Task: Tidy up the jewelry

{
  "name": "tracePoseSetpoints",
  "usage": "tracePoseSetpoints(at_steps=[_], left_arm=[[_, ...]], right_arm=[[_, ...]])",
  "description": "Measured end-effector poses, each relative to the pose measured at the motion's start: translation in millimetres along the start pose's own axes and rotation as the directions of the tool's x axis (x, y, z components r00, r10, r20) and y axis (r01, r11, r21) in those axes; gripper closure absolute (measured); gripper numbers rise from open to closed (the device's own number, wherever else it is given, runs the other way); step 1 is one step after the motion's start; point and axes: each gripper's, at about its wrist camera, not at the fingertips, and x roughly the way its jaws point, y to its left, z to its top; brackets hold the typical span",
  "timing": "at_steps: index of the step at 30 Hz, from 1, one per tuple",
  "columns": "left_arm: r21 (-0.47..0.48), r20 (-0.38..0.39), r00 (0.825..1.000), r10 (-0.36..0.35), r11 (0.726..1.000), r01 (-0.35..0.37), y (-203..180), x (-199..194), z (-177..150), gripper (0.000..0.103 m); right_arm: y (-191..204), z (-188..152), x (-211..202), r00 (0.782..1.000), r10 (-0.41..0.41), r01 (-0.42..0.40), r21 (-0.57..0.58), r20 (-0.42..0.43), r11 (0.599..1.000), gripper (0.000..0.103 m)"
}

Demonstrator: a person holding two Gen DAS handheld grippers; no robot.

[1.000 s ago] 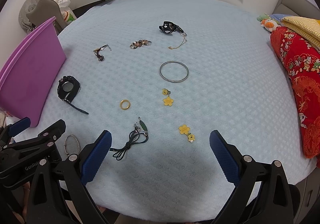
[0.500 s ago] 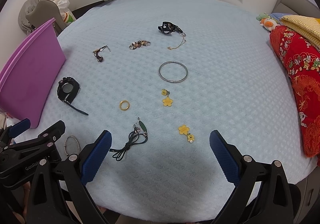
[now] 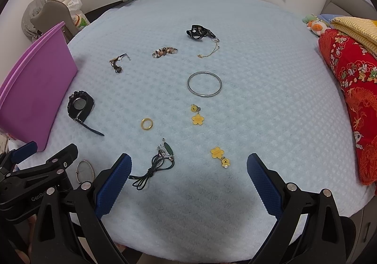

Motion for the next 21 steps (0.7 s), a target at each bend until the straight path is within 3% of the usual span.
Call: tracePoseSetpoints(at_steps=[16,21], left_arm=[[-0.069,-0.085,0.995,-0.048,0.997,0.043,53.9,29.9,-37.7,0.006],[-0.055,-0.126,0.99,-0.064,0.997,0.057,52.2,42.5,-47.4,0.006]], right_arm=[[-18.5,-35.4,27.6,0.993,0.088,-0.086,0.026,-0.079,0.996,0.009],[-28.7,-44.9,36.8,0.99,0.097,-0.093,0.05,-0.1,0.994,0.009]])
